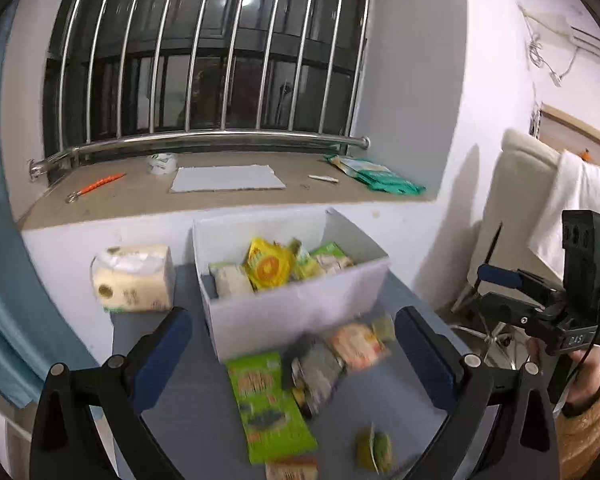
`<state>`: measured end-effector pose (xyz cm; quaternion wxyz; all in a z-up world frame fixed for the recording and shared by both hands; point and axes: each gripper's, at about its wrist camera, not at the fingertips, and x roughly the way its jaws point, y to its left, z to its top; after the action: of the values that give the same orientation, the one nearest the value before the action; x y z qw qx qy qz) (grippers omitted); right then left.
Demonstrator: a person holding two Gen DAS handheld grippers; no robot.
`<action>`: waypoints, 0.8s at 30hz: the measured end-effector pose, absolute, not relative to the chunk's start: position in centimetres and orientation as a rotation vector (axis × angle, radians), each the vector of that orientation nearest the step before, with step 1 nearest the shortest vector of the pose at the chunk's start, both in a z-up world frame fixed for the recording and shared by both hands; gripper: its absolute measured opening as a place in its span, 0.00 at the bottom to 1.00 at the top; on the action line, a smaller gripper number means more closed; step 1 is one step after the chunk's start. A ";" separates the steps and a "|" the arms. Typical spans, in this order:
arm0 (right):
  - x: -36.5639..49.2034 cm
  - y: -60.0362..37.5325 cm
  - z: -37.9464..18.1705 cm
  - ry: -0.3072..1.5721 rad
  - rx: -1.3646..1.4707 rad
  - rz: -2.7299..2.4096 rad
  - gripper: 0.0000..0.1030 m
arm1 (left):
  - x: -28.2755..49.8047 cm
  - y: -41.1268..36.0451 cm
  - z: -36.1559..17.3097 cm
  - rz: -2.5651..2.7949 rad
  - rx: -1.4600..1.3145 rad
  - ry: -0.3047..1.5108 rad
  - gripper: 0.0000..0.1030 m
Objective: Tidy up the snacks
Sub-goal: 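Grasp the grey-and-black patterned snack bag with the right tool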
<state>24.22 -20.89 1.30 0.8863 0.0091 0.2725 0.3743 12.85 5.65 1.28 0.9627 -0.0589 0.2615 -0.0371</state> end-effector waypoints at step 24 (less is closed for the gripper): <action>19.4 -17.1 -8.8 0.698 -0.166 0.837 1.00 | 3.9 2.9 -7.9 -0.094 -0.225 0.663 1.00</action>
<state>19.36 -17.13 -8.78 0.8518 -0.0788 0.3317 0.3978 3.90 2.85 -7.92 0.9383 -0.1101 0.3246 -0.0459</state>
